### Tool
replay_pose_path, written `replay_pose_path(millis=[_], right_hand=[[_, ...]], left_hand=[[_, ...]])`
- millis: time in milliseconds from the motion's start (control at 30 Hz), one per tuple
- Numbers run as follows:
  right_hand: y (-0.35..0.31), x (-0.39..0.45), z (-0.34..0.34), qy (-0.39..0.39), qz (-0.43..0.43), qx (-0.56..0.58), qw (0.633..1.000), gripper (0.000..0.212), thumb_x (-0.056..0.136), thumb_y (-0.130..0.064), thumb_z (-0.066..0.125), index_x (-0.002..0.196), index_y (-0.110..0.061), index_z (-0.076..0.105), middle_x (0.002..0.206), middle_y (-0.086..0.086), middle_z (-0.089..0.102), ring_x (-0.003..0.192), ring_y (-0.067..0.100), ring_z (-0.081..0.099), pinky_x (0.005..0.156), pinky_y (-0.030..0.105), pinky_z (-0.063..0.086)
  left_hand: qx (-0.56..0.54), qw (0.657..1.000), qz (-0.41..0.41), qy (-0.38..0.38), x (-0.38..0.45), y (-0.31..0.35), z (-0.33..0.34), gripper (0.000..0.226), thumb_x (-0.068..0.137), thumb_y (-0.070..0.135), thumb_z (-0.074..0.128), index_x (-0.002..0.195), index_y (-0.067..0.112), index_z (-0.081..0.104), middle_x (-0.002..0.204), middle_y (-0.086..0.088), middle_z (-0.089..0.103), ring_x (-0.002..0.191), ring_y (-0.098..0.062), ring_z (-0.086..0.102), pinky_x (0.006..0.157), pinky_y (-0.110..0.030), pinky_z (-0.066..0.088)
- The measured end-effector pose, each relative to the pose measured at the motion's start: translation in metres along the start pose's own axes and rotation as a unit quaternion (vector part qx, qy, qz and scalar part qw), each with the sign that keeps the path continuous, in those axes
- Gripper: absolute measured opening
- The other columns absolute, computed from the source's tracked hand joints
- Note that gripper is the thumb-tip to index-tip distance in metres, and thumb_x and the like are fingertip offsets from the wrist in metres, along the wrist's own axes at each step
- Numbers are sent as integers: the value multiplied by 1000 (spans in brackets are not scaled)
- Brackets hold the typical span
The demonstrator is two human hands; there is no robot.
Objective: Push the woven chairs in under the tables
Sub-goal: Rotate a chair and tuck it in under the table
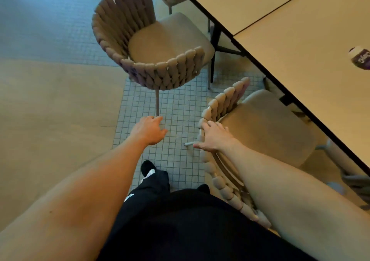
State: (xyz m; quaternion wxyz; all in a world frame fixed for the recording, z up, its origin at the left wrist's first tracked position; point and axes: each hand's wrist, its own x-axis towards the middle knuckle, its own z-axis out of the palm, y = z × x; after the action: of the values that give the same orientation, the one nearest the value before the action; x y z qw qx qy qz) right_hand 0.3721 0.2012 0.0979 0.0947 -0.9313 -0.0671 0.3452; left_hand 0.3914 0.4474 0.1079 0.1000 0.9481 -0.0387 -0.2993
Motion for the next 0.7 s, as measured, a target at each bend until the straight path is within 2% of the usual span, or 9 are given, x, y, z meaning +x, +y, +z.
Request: replay_pose_path(millis=[400, 700], right_hand=[[-126, 90, -52, -1, -23, -55, 998, 97, 85, -74, 61, 159, -22, 27, 165, 7, 26, 151, 32, 22, 122, 56, 22], [-203, 139, -71, 8, -52, -59, 997, 94, 85, -72, 62, 157, -21, 30, 162, 7, 31, 150, 31, 23, 120, 57, 23]], left_hand=[[-44, 997, -56, 17, 30, -121, -59, 67, 100, 51, 50, 157, 22, 30, 156, -11, 40, 144, -31, 34, 115, -48, 34], [-43, 996, -79, 28, 49, -199, -95, 78, 97, 54, 54, 160, 24, 18, 156, -11, 39, 143, -31, 35, 115, -50, 36]])
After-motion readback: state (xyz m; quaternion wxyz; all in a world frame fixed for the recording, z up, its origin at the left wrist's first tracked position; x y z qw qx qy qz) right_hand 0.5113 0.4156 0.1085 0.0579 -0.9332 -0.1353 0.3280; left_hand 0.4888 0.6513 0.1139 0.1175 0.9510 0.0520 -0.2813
